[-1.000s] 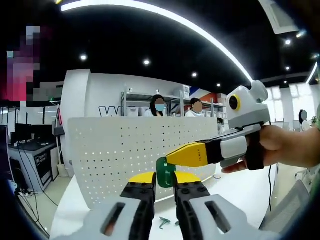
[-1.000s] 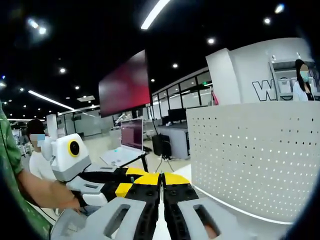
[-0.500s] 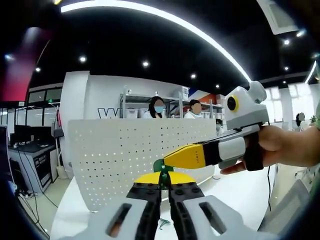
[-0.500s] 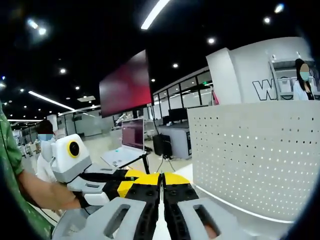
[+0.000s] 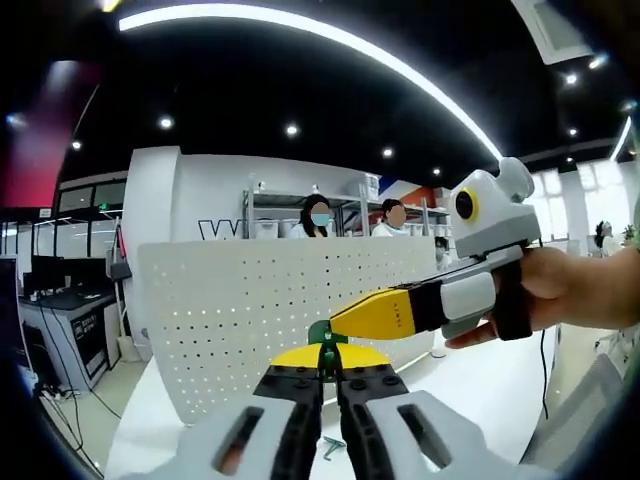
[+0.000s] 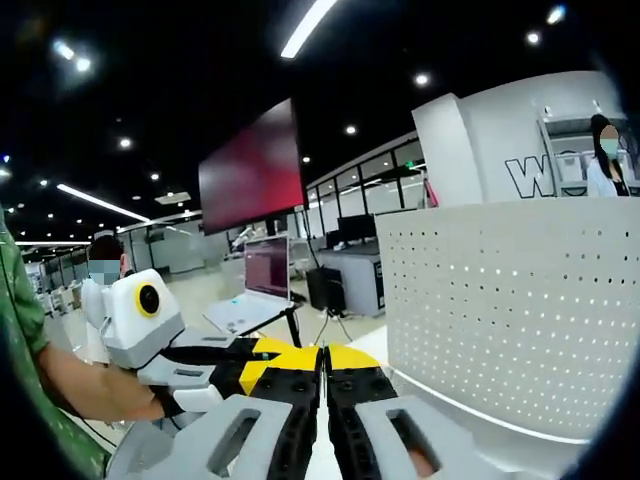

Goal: Insert the hook assembly into the mounting plate slot until the hook locks in place.

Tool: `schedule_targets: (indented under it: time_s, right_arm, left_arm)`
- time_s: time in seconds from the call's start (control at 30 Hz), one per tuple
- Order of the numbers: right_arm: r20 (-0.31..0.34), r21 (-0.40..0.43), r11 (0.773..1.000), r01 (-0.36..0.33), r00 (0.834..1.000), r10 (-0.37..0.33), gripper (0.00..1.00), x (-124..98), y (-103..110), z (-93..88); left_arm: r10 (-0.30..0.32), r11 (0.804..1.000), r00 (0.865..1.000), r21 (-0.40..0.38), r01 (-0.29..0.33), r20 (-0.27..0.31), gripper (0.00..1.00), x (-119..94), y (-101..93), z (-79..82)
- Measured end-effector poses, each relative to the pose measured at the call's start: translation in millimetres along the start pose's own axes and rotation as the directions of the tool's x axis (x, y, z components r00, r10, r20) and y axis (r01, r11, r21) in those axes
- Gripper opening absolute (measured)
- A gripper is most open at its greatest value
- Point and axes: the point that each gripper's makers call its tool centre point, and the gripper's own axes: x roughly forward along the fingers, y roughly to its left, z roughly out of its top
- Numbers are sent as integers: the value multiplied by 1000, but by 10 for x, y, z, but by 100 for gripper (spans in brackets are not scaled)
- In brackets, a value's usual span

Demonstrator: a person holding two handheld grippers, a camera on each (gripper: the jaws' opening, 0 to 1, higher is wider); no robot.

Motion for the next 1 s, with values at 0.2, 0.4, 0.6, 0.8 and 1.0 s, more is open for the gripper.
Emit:
schedule_targets:
  time_s: [0.2,0.4,0.6,0.8,1.0]
  right_arm:
    - [0,6,1000,-1,1000,1,0,5,-14,-4]
    - [-3,15,1000,-2,1000,2,0,9,-24,-17]
    - [-11,17,1000,-3,1000,3,0,12,-36,-35]
    - [-7,11,1000,-3,1000,3,2,0,-42,-29]
    - [-3,-5,1000,0,1000,0,7,-27,-49,-28]
  left_arm:
    - [7,1000,1000,29,-7,-5,4,15,2,-8]
    - [9,1000,1000,27,-9,-8,4,26,9,-26]
    - [1,1000,1000,19,-1,-15,4,32,-6,-46]
    - [7,1000,1000,15,-7,-21,3,24,4,-53]
    - [10,1000,1000,12,-10,-20,3,16,11,-49]
